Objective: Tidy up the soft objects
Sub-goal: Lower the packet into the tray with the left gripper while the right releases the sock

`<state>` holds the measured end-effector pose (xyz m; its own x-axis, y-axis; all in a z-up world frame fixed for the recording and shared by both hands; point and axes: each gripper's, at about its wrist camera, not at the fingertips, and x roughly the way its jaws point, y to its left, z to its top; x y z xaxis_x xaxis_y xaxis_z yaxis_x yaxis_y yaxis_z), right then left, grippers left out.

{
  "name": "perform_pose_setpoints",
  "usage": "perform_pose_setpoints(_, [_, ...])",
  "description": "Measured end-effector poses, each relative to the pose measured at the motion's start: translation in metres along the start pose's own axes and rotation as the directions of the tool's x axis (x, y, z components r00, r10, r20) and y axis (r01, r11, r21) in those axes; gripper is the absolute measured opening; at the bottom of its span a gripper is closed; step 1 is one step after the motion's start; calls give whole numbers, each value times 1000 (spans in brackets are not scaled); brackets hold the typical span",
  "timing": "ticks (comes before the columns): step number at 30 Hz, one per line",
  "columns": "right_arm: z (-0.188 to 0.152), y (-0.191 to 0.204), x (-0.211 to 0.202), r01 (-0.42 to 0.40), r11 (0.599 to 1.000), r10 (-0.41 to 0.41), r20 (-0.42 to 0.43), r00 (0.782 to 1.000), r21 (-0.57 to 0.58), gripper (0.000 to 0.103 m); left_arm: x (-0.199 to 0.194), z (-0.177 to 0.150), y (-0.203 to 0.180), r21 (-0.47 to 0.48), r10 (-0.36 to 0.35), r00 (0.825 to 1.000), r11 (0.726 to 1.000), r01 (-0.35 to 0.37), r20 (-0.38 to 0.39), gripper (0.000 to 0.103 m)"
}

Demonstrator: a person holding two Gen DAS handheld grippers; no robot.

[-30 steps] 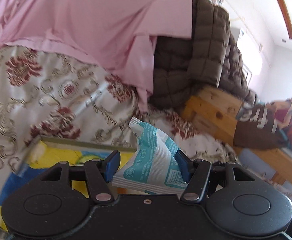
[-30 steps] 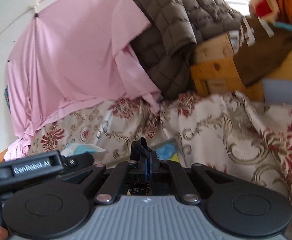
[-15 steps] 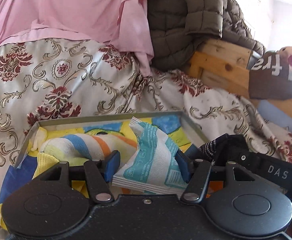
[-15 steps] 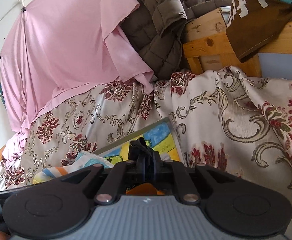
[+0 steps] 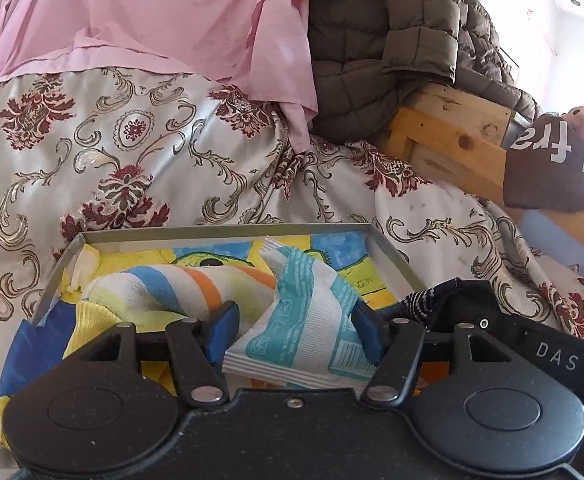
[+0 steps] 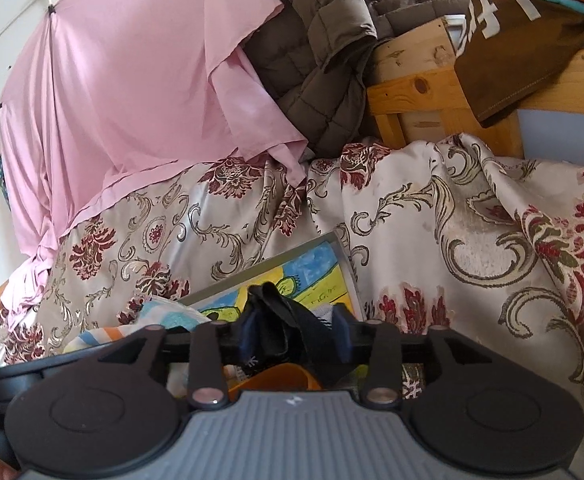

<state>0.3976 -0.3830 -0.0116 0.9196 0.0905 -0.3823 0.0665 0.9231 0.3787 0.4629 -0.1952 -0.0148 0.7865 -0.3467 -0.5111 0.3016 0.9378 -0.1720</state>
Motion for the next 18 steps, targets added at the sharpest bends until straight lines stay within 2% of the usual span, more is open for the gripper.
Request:
perform_pose_setpoints(9, [3,-2,-4,10,1000,-10,9,1000,-11,64,-8,-1,-2,37,6,1000,999,-7,13,77])
perform_pose_setpoints(18, [8,0,-15,23,999,-22,27,999,-38,75,-22,-4,-2,44,4,1000,999,-5,27,79])
